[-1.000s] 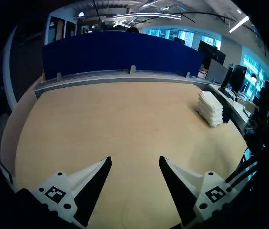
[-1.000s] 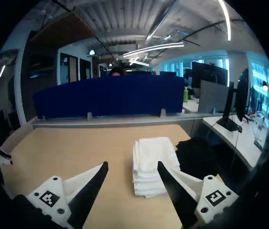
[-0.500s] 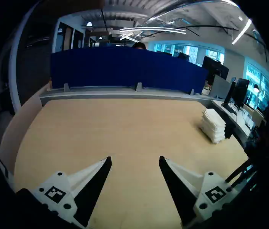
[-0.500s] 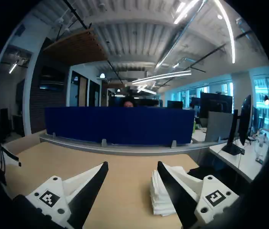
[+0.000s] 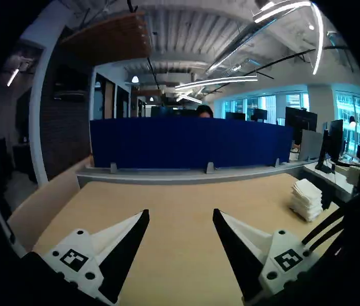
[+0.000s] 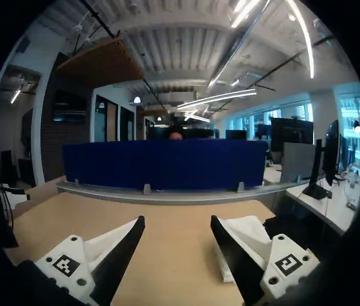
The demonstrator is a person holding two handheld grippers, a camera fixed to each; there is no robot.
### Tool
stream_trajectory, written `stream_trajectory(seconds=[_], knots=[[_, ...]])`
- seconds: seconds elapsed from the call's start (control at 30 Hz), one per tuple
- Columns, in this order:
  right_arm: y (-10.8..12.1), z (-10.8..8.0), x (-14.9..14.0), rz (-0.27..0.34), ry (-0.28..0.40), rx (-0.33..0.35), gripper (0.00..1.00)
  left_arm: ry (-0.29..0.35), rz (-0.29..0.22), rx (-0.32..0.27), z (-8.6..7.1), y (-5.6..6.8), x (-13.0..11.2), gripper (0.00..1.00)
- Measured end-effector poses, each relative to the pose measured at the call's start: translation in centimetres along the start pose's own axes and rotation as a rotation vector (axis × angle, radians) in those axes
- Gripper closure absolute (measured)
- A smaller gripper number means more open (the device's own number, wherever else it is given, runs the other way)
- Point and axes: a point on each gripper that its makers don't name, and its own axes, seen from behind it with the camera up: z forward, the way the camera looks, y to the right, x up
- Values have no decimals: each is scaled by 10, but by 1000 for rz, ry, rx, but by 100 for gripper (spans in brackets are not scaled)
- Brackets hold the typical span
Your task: Fold towel
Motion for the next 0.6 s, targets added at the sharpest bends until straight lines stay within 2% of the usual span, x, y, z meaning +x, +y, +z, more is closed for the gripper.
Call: stream_trajectory(seconds=[0.2, 0.6], knots=[[-15, 4, -3, -6, -15, 13, 0, 46, 31, 21, 0, -5, 4, 8], [-43, 15, -15, -30, -90, 86, 0, 87, 22, 78, 6, -25, -16, 8]])
